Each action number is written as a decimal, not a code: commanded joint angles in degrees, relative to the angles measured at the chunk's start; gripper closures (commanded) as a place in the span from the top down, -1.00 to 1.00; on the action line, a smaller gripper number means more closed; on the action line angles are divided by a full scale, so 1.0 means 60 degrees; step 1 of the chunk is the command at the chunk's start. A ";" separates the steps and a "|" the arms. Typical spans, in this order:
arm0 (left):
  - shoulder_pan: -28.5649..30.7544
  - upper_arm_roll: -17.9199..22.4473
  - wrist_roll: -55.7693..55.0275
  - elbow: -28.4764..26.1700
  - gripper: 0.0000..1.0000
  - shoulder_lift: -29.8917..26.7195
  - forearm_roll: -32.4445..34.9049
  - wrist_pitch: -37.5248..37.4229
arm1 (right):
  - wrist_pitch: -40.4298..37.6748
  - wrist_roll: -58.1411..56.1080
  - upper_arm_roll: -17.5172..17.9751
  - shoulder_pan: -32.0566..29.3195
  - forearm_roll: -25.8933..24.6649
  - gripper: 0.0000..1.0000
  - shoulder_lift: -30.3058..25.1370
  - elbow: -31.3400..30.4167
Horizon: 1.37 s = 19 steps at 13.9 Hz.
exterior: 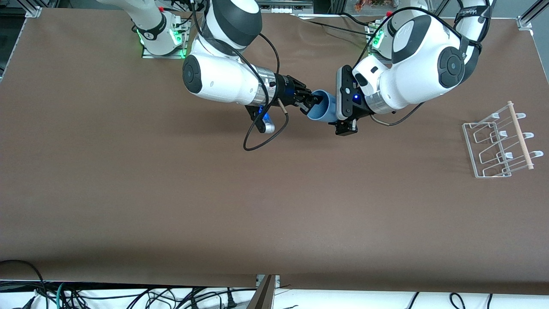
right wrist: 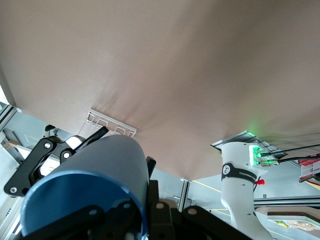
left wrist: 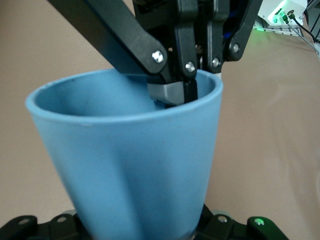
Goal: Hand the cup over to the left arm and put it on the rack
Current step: 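Open the right gripper and withdraw while the left gripper carries cup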
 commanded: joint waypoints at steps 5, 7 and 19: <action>0.0111 -0.0100 -0.0063 -0.0157 -1.00 -0.0246 -0.0334 0.0075 | -0.0391 0.0058 -0.0214 -0.0266 0.0079 0.98 -0.0186 0.0133; 0.0242 -0.0100 0.0024 -0.0157 -1.00 -0.0246 -0.0319 0.0016 | -0.1092 0.0043 -0.0214 -0.0705 -0.0110 0.98 -0.0260 0.0409; 0.1004 0.1964 0.0098 -0.0083 -1.00 -0.0246 0.4462 -0.1726 | -0.6954 -0.6834 -0.2733 -0.2553 -0.3824 0.99 -0.1826 0.0941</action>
